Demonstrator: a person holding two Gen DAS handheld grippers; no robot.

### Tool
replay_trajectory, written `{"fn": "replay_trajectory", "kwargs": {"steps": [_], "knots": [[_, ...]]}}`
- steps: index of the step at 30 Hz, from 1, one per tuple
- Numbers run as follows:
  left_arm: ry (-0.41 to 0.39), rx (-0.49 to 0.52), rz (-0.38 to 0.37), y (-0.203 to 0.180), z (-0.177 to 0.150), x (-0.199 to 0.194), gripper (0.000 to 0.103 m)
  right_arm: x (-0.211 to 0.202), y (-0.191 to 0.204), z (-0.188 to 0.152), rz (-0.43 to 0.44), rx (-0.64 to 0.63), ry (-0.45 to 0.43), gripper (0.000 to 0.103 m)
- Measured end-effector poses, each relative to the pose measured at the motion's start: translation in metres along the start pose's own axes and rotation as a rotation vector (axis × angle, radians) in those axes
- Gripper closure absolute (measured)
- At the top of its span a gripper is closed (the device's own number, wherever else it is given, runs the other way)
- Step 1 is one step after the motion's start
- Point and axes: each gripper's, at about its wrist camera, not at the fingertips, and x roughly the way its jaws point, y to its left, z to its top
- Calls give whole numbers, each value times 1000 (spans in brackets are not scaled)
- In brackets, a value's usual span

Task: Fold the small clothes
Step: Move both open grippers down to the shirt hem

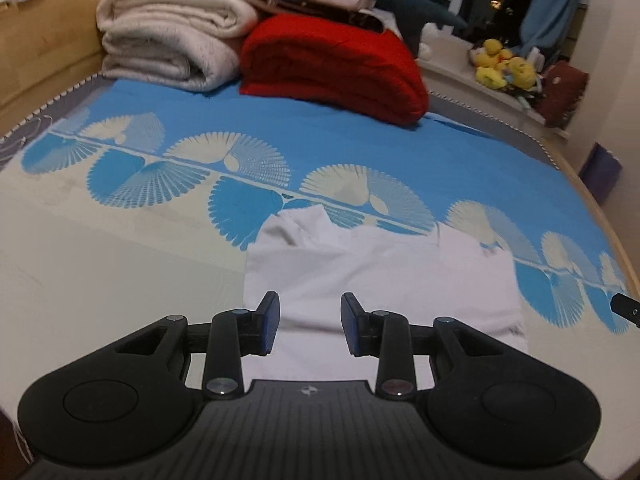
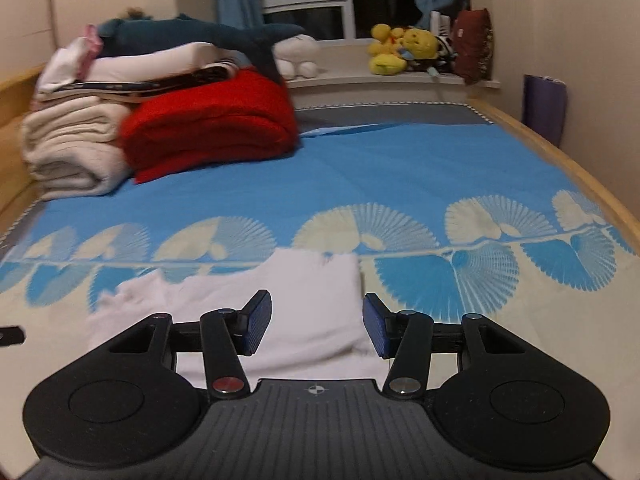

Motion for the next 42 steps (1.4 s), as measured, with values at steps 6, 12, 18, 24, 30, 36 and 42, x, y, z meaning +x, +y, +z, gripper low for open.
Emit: {"fn": "replay_trajectory", "kwargs": {"steps": [6, 12, 18, 24, 30, 36, 42], "knots": [[-24, 29, 6, 13, -58, -57, 60, -38, -32, -59, -19, 18, 61, 50], [-31, 107, 39, 23, -118, -61, 60, -29, -57, -126, -118, -2, 150, 50], [110, 53, 53, 45, -144, -22, 62, -23, -62, -145, -122, -19, 175, 50], [235, -76, 13, 71, -155, 3, 60, -9, -75, -153, -143, 41, 270, 50], [323, -123, 13, 90, -165, 19, 52, 8, -88, -165, -210, 89, 372, 49], [402, -200, -4, 109, -174, 31, 48, 22, -101, -178, -247, 172, 462, 44], [437, -235, 0, 118, -178, 35, 48, 31, -97, -188, -268, 145, 513, 43]]}}
